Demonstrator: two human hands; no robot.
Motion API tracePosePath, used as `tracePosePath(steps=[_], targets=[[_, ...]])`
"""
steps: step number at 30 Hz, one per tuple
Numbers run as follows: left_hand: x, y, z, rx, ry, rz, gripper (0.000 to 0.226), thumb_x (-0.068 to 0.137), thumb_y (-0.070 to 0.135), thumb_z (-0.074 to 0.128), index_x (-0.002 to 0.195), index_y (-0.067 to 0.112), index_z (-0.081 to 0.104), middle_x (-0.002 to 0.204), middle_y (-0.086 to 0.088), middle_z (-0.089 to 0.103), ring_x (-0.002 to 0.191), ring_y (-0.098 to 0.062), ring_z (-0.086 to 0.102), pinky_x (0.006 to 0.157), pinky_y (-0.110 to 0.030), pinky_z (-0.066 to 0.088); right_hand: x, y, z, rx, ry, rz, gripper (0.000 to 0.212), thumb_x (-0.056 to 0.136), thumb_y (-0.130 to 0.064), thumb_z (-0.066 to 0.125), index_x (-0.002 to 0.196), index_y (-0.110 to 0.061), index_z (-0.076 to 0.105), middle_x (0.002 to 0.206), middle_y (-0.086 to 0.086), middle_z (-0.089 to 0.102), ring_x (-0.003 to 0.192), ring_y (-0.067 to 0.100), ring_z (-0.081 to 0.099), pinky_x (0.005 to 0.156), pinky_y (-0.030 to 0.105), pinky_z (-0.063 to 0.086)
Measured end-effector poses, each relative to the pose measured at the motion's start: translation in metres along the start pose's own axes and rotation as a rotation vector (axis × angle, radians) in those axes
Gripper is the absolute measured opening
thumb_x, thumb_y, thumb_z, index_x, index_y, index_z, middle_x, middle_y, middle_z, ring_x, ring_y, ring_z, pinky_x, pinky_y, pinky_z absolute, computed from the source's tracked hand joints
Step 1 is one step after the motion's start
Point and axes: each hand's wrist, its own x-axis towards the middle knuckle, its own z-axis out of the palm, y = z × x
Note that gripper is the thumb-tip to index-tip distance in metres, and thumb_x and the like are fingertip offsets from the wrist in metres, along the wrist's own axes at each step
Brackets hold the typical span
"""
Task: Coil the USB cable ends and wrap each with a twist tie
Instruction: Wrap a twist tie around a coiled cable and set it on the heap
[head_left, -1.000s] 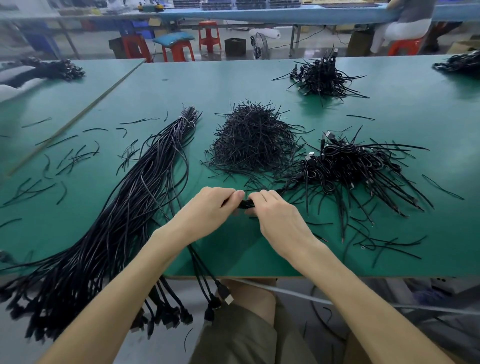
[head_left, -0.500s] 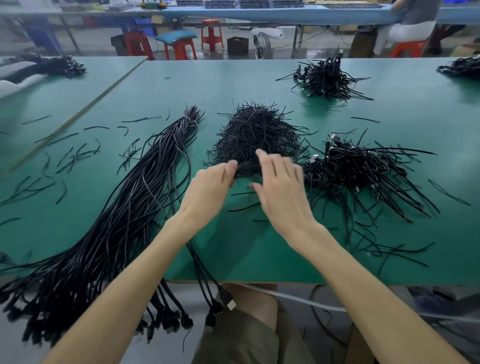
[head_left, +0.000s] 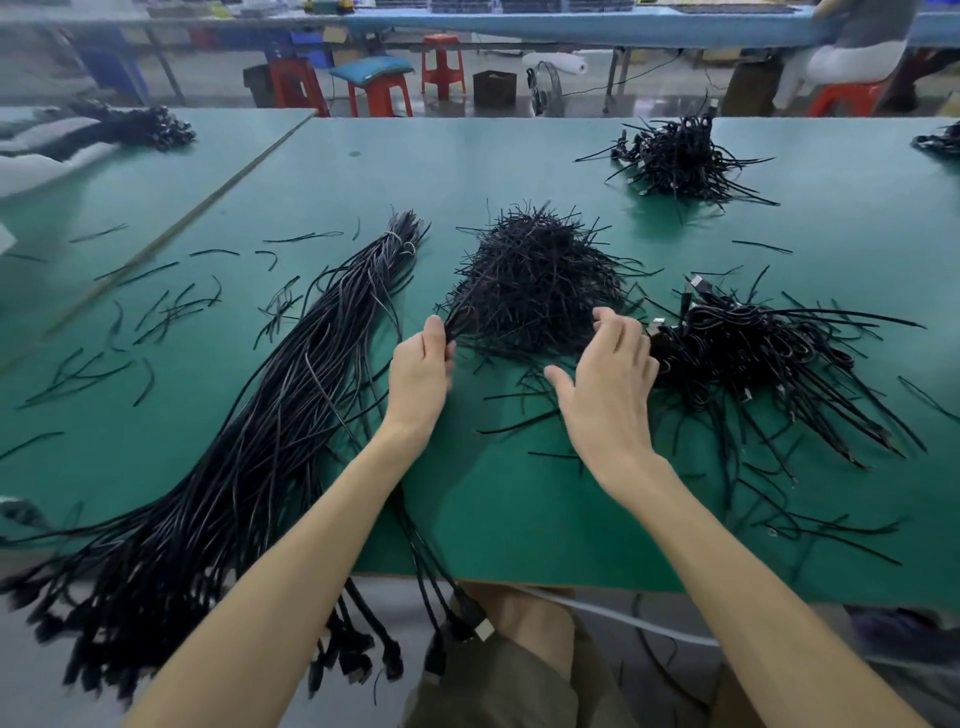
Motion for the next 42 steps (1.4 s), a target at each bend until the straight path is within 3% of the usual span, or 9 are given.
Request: tracePosePath(steps=[5, 11, 15, 19, 27, 32, 34, 36, 42], targets=[[-0.002, 0.004, 0.001, -0.071, -0.001, -0.023, 0.038, 0.112, 0.037, 0.034, 0.088, 0.01, 0.048, 0.048, 0.015, 0.037, 0.043, -0.008, 0.025, 0.04, -0.019, 0.022, 0.008, 0.006, 0.005, 0.012, -0.118, -0.102, 0.04, 0.096, -0.03, 0.067, 0.132, -0.019, 0.056, 0.131, 0.002, 0.051, 0.122, 0.024, 0.039, 0.102, 0.038, 0.027], [-0.003, 0.005, 0.001, -0.044, -0.013, -0.005, 0.041, 0.112, 0.036, 0.036, 0.084, 0.009, 0.046, 0.048, 0.015, 0.036, 0.043, -0.006, 0.025, 0.04, -0.017, 0.022, 0.033, -0.008, 0.016, -0.084, -0.085, -0.225, 0.044, 0.098, -0.018, 0.064, 0.14, -0.018, 0.051, 0.135, 0.006, 0.047, 0.121, 0.027, 0.043, 0.101, 0.039, 0.034], [-0.004, 0.005, 0.002, -0.037, -0.027, 0.0, 0.041, 0.112, 0.035, 0.035, 0.083, 0.008, 0.046, 0.046, 0.015, 0.037, 0.042, -0.005, 0.026, 0.04, -0.016, 0.022, 0.042, -0.011, 0.025, -0.29, -0.111, -0.235, 0.035, 0.093, -0.013, 0.067, 0.125, -0.015, 0.054, 0.126, 0.009, 0.05, 0.115, 0.028, 0.046, 0.098, 0.039, 0.038], [-0.004, 0.003, 0.002, -0.009, -0.031, 0.018, 0.042, 0.112, 0.034, 0.035, 0.081, 0.008, 0.047, 0.048, 0.015, 0.038, 0.041, -0.004, 0.028, 0.04, -0.017, 0.023, 0.036, -0.007, 0.029, -0.282, -0.081, -0.253, 0.014, 0.096, -0.012, 0.064, 0.109, -0.012, 0.061, 0.112, 0.008, 0.06, 0.107, 0.027, 0.052, 0.096, 0.036, 0.038], [0.0, -0.003, 0.004, 0.06, -0.039, 0.037, 0.051, 0.111, 0.037, 0.037, 0.065, 0.016, 0.035, 0.058, 0.006, 0.04, 0.046, -0.008, 0.029, 0.046, -0.022, 0.025, 0.028, -0.003, 0.011, 0.128, -0.046, -0.176, 0.019, 0.1, -0.022, 0.063, 0.103, -0.012, 0.078, 0.095, 0.002, 0.056, 0.095, 0.023, 0.05, 0.091, 0.034, 0.039], [0.001, -0.007, 0.005, 0.118, -0.041, 0.071, 0.052, 0.11, 0.039, 0.039, 0.063, 0.018, 0.034, 0.06, 0.004, 0.039, 0.053, -0.013, 0.031, 0.055, -0.033, 0.026, 0.015, -0.014, 0.0, 0.596, -0.066, -0.003, 0.015, 0.096, -0.026, 0.07, 0.1, -0.016, 0.08, 0.089, 0.0, 0.064, 0.075, 0.003, 0.056, 0.072, 0.008, 0.038], [0.001, -0.009, 0.006, 0.153, -0.043, 0.1, 0.052, 0.11, 0.039, 0.039, 0.062, 0.018, 0.037, 0.059, 0.005, 0.04, 0.054, -0.014, 0.032, 0.057, -0.033, 0.027, 0.008, -0.016, 0.001, 0.789, -0.124, 0.071, 0.016, 0.099, -0.025, 0.065, 0.095, -0.018, 0.079, 0.082, -0.002, 0.072, 0.068, 0.001, 0.063, 0.065, 0.011, 0.042], [-0.001, -0.009, 0.007, 0.226, -0.056, 0.139, 0.051, 0.11, 0.04, 0.039, 0.063, 0.019, 0.041, 0.06, 0.006, 0.044, 0.055, -0.013, 0.035, 0.058, -0.034, 0.03, -0.002, -0.019, 0.005, 0.95, -0.205, 0.121, 0.019, 0.101, -0.018, 0.059, 0.092, -0.015, 0.076, 0.074, 0.002, 0.074, 0.061, 0.012, 0.069, 0.054, 0.019, 0.046], [-0.007, -0.009, 0.011, 0.496, -0.14, 0.22, 0.05, 0.11, 0.044, 0.036, 0.066, 0.023, 0.045, 0.063, 0.007, 0.052, 0.062, -0.017, 0.048, 0.063, -0.039, 0.038, -0.024, -0.022, 0.021, 1.042, -0.18, 0.16, 0.01, 0.099, -0.017, 0.064, 0.093, -0.01, 0.067, 0.063, 0.005, 0.067, 0.045, 0.017, 0.051, 0.05, 0.028, 0.045]])
